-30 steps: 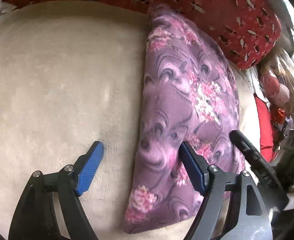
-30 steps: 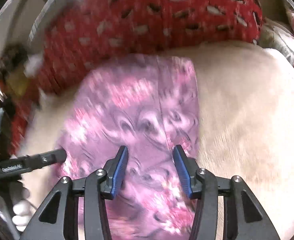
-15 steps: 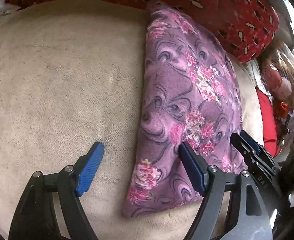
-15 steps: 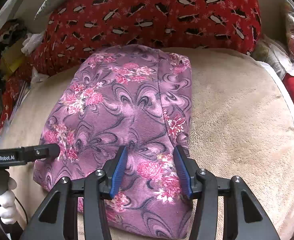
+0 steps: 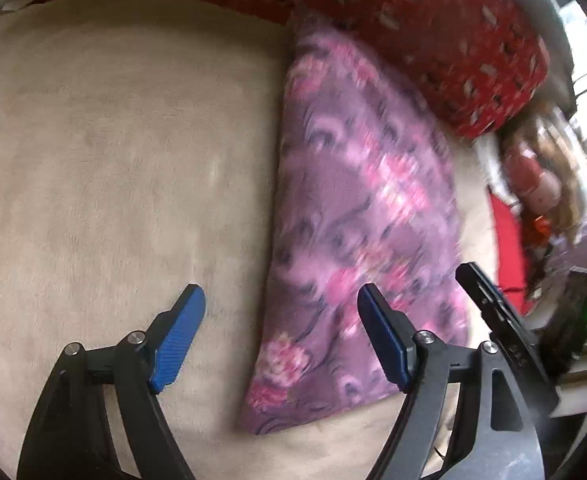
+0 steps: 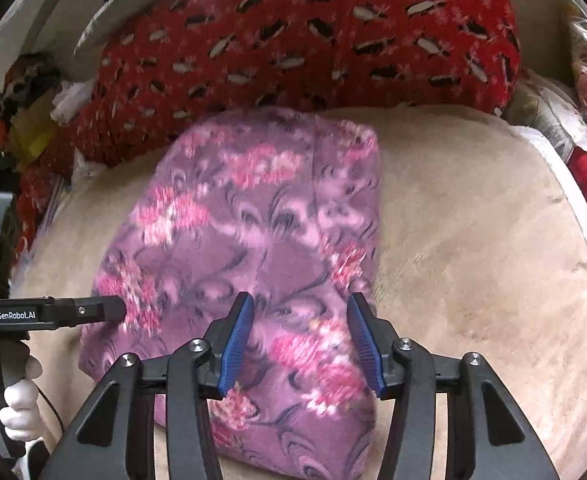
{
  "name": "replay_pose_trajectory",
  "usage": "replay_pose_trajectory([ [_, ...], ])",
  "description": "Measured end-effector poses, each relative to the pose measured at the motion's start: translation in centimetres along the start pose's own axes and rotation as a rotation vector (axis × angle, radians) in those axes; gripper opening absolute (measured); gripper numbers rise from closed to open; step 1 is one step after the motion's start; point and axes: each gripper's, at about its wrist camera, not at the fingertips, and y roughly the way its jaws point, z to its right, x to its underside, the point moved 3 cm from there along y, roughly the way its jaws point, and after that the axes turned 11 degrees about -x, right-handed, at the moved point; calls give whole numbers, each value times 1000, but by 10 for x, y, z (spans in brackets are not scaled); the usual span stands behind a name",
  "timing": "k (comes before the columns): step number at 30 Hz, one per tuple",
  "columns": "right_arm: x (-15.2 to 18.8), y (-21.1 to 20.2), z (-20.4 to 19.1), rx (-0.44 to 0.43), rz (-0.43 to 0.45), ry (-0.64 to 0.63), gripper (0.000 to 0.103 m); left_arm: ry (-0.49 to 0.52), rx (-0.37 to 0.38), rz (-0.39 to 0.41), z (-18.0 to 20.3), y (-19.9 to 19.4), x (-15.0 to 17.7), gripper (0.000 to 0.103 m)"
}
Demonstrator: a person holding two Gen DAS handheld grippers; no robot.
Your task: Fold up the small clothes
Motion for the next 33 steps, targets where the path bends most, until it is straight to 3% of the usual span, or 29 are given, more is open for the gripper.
replay_pose_trajectory([
  [5, -32, 7, 29, -30, 57, 108, 54, -44, 29, 19, 3, -5, -40, 79],
  [11, -63, 35, 52, -79, 127, 244, 54, -50, -24, -9, 15, 28, -65, 79],
  [13, -64, 52, 61, -72, 98, 280, 54, -71, -19, -33, 13, 42, -66, 81],
  [15, -61, 78, 69, -33, 3, 287, 53, -72, -8, -16, 14, 41, -67, 83],
  [19, -67, 68, 76, -58, 38, 330, 50, -34, 16, -37, 12, 37, -71, 82],
  [22, -61, 48, 86, -129, 68, 366, 55, -75, 89, -32, -3, 26, -74, 83],
  [27, -35, 44, 91, -287, 26, 355, 58, -88, 218, -90, -2, 35, -63, 83],
  [29, -29, 48, 77, -427, 0, 348, 60, -48, 225, -84, 11, 36, -58, 88],
  [30, -27, 51, 71, -459, -15, 347, 68, -27, 227, -82, 17, 36, -56, 89],
  [33, -28, 53, 57, -426, -13, 276, 79, -11, 234, -104, 31, 38, -53, 89],
])
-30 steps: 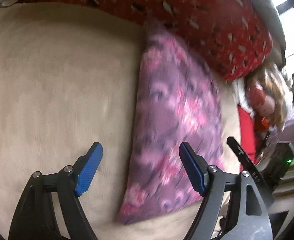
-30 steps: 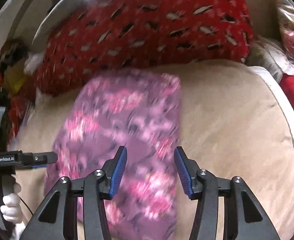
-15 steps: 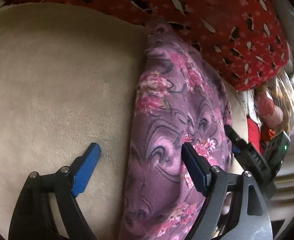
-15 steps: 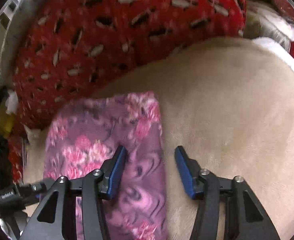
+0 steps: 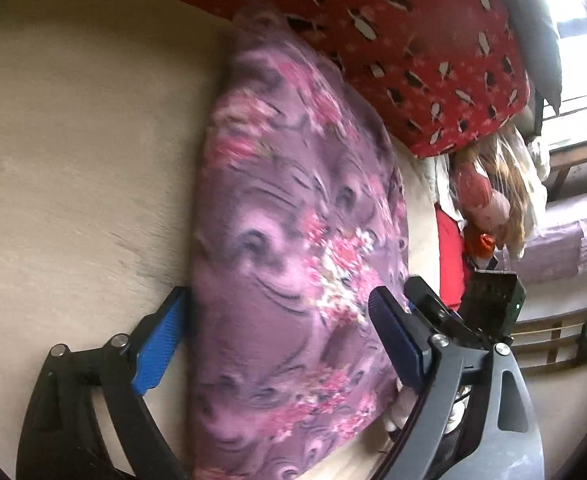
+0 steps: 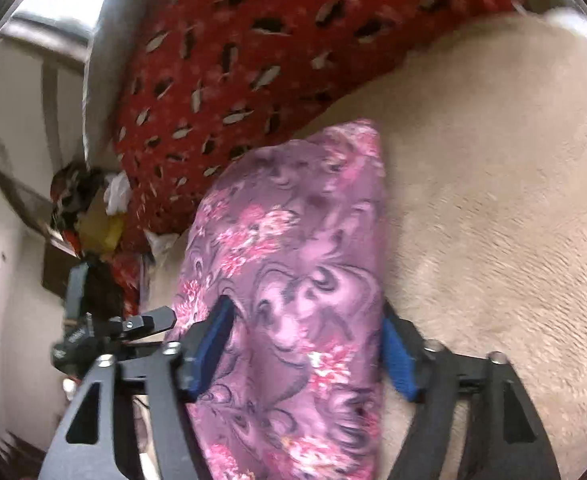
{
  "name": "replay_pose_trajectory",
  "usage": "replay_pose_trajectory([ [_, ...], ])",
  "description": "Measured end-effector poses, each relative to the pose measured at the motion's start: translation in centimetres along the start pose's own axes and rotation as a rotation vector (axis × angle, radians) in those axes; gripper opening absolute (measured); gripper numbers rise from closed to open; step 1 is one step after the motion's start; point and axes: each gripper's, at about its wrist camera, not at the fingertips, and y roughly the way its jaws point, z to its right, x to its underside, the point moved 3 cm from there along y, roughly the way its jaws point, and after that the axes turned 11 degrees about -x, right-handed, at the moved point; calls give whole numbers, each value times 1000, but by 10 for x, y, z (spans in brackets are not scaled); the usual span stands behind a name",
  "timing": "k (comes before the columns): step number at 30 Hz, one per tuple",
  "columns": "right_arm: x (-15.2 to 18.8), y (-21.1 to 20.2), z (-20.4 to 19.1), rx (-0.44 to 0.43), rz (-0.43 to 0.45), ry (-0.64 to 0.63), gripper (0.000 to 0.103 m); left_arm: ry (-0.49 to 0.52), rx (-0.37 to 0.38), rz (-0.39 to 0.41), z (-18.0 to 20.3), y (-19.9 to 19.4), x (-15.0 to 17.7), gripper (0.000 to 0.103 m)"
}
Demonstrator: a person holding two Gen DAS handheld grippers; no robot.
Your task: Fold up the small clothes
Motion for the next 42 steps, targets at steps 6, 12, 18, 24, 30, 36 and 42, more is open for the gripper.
replay_pose_trajectory([
  [6, 1, 14, -22, 134, -59, -141, 43, 22, -119, 27, 7, -8, 0, 36],
  [12, -1, 5, -56, 234, -28, -251, 28, 80, -174, 126, 22, -38, 15, 29],
  [18, 21, -7, -108, 217, 1, -308, 27, 99, -195, 198, 17, -88, 38, 29],
  [24, 66, 2, -143, 161, -25, -278, 28, 71, -235, 215, -20, -125, 75, 30],
  [30, 114, 27, -151, 104, -50, -183, 28, -32, -240, 145, -82, -121, 112, 31],
  [36, 138, 36, -120, 155, -84, -59, 36, -162, -172, 80, -133, -111, 130, 63],
  [42, 106, 1, -132, 159, 55, -77, 39, -94, -177, 202, -111, -143, 107, 61],
])
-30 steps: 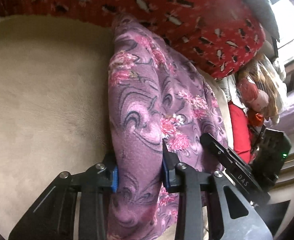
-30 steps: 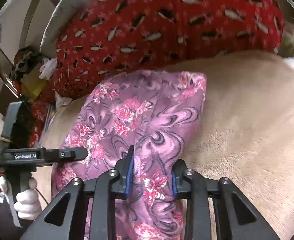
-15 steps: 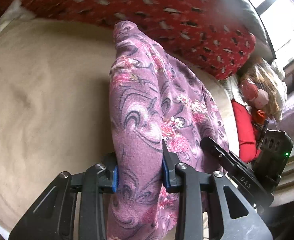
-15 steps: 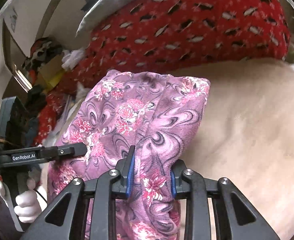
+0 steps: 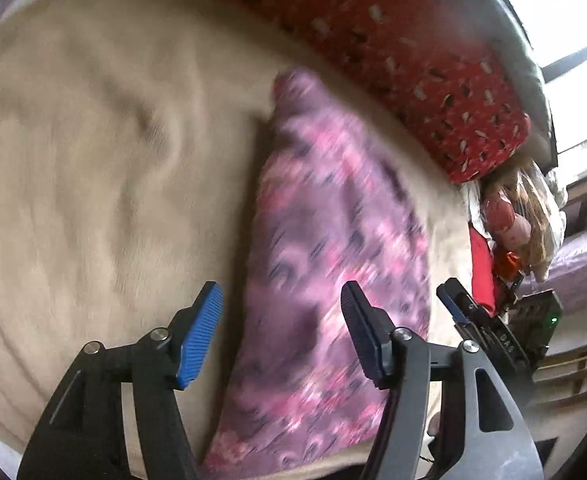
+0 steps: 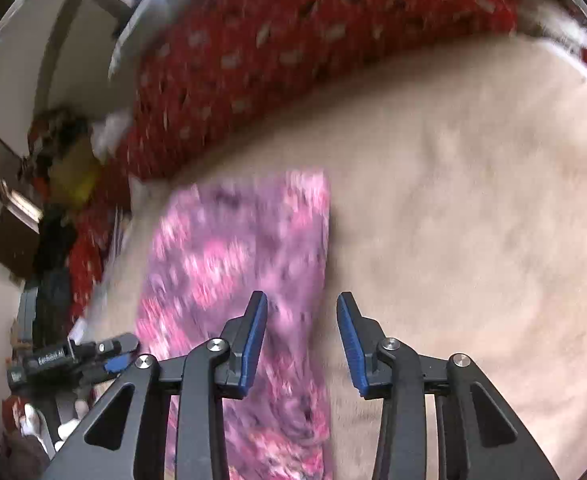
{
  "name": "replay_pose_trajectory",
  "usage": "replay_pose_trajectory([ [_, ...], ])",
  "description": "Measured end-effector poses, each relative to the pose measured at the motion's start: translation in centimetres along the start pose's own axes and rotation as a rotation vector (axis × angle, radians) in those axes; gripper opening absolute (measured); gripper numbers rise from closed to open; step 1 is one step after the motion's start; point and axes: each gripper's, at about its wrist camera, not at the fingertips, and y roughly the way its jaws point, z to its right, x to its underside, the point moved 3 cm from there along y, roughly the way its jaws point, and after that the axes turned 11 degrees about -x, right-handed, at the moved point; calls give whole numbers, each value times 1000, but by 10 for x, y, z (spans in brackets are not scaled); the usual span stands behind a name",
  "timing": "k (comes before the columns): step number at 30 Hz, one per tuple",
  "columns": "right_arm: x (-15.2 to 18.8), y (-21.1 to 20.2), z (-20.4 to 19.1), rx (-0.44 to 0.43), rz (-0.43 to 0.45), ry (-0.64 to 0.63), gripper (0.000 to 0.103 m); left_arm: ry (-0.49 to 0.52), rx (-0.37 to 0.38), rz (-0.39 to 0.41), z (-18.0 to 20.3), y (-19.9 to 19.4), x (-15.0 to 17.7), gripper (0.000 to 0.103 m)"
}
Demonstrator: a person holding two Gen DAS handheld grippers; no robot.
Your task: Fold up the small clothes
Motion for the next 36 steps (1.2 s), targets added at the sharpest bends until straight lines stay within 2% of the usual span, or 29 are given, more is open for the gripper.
replay_pose_trajectory([
  [4, -19, 22, -19, 1, -17, -97, 38, 89, -84, 55, 32, 12, -27, 61],
  [8, -28, 49, -17, 18, -30, -131, 35, 123, -194, 28, 46, 52, -49, 62],
  [9, -29, 55, -12, 29, -32, -125, 35, 119, -217, 16, 42, 62, -52, 65],
  [10, -29, 60, -3, 52, -40, -113, 34, 113, -233, 9, 40, 71, -55, 76],
  [12, -26, 79, 20, 105, -92, -68, 31, 93, -222, -12, 34, 84, -59, 81],
  [14, -28, 81, 30, 70, -71, -46, 31, 33, -173, -49, 25, 89, -65, 83],
  [17, -34, 73, 28, 63, -84, -28, 30, 29, -159, -55, 23, 75, -65, 83],
  [18, -34, 66, 23, 70, -82, -37, 30, 41, -163, -39, 21, 65, -62, 82],
  [19, -33, 58, 17, 57, -75, -48, 35, 55, -166, -21, 20, 56, -58, 82],
  [21, -26, 38, 3, -9, -61, -87, 35, 89, -181, 27, 13, 36, -42, 83],
  [23, -9, 21, -8, -58, -49, -125, 35, 91, -207, 53, 8, 32, -26, 83],
  [24, 0, 19, -10, -63, -55, -136, 36, 85, -228, 40, 3, 37, -18, 83],
  [25, 9, 22, -7, -52, -74, -142, 35, 74, -229, 16, 2, 46, -15, 84],
  [27, 31, 43, 9, 43, -167, -139, 36, 9, -189, -35, -8, 55, -6, 84],
  [29, 32, 36, 15, 46, -129, -90, 40, -16, -178, -45, -8, 43, -2, 83],
  [31, 32, 22, 11, 39, -116, -31, 43, 24, -188, -10, -3, 25, 8, 83],
  [34, 47, 2, -6, 4, -107, -80, 45, 86, -233, 32, 4, 15, 31, 83],
  [36, 67, -1, -8, 17, -134, -108, 45, 119, -278, 14, 7, 27, 49, 84],
])
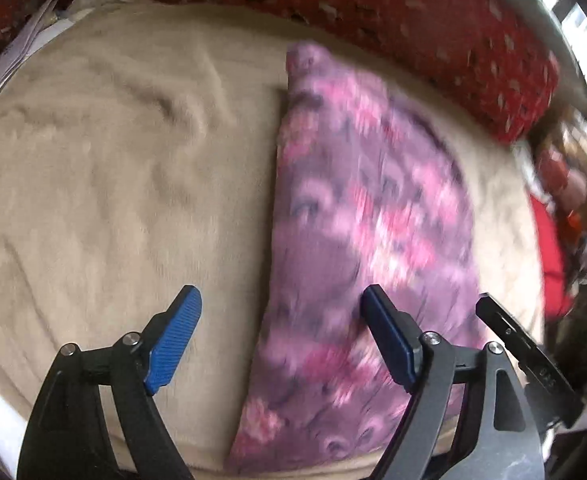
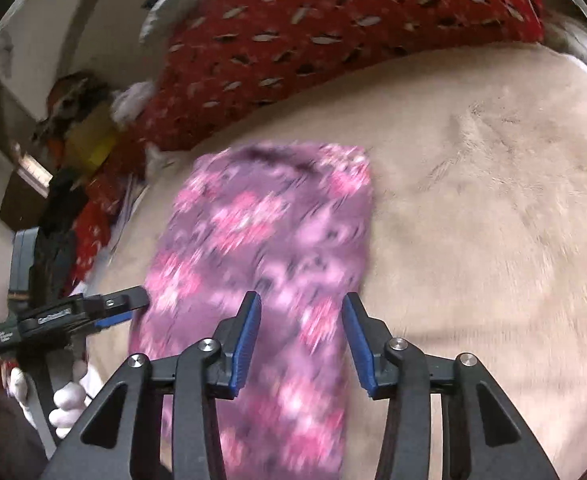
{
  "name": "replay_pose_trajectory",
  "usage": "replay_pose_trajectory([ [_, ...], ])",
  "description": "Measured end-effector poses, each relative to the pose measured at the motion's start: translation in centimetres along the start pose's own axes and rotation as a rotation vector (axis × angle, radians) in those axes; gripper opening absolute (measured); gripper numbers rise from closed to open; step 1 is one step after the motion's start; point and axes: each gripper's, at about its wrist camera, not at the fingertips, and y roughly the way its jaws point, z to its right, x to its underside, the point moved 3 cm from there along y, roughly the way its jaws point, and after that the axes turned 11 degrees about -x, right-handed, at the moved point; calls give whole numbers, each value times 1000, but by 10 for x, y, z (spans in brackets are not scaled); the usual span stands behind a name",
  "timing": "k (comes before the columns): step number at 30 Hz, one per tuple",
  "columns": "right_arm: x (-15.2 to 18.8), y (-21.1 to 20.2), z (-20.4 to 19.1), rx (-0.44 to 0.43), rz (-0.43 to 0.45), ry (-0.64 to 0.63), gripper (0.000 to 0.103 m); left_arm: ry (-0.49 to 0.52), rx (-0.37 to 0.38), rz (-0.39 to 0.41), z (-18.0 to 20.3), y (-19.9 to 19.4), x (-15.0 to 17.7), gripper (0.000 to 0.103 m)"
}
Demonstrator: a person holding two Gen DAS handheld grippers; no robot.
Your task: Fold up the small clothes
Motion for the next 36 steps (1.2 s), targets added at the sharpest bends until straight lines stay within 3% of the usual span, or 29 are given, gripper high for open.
replay_pose_trajectory([
  [2, 14, 15, 4, 69, -83, -32, 47, 11, -24, -38, 5, 12, 12, 85],
  [5, 18, -1, 6, 55, -51, 39, 50, 11, -25, -28, 9, 1, 24, 84],
  [9, 32, -25, -8, 44, -33, -15, 51, 61, -67, -2, 17, -4, 38, 84],
  [13, 58, -9, 8, 143, -125, -40, 52, 57, -92, -26, 18, 9, 50, 84],
  [17, 61, -13, 5, 151, -72, -29, 56, 58, -96, -20, 19, 8, 54, 84],
  [26, 69, -6, -10, 184, -78, -66, 77, 43, -64, -24, 3, 5, 74, 85],
  [29, 60, -3, -15, 183, -96, -41, 76, 23, -19, -15, -5, -5, 67, 85],
  [34, 15, -19, -20, 121, 34, -4, 75, -39, 22, 53, -25, -28, 32, 85],
  [36, -4, -18, -22, 104, 75, -5, 66, -61, 31, 53, -27, -27, 19, 85],
])
